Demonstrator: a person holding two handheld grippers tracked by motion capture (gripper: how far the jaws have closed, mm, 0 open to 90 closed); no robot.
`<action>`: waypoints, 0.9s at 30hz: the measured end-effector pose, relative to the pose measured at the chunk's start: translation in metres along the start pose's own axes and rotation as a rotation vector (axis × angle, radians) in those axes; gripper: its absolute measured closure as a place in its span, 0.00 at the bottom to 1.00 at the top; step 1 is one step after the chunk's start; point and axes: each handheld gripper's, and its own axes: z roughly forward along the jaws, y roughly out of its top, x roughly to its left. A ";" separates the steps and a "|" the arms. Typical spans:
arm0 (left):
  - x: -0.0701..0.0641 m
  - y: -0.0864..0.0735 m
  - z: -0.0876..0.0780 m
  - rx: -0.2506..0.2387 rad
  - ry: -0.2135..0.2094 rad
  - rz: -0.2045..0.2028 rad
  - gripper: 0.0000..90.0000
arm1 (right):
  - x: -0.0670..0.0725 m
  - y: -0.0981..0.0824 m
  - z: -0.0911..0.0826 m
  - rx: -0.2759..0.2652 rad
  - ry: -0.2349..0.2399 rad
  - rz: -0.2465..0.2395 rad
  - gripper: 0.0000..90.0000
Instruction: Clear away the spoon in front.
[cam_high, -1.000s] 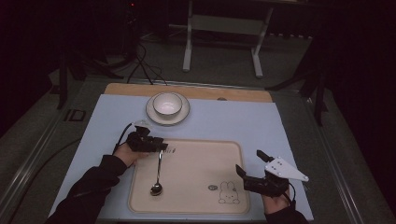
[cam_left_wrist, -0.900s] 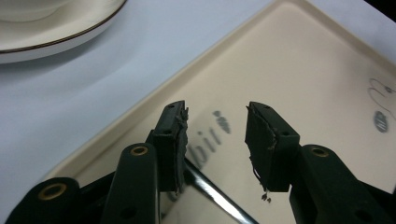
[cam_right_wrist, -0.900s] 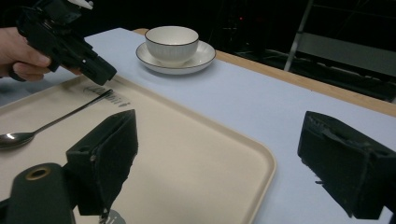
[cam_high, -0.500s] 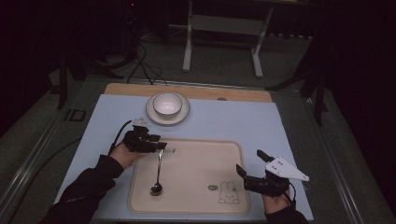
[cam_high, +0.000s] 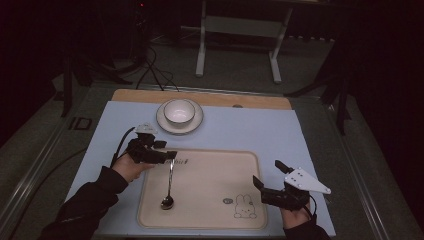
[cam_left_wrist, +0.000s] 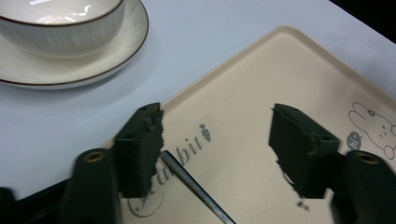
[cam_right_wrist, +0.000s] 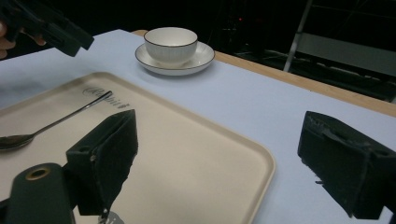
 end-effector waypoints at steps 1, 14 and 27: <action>-0.001 0.000 -0.002 -0.006 -0.002 0.001 0.33 | 0.000 0.000 0.000 0.001 0.000 0.000 0.13; -0.010 -0.009 -0.034 -0.072 -0.069 -0.009 0.11 | 0.001 0.000 0.000 0.003 0.005 -0.001 0.13; -0.026 -0.029 -0.049 -0.115 -0.058 0.034 0.01 | 0.001 0.001 0.001 0.004 0.007 -0.007 0.13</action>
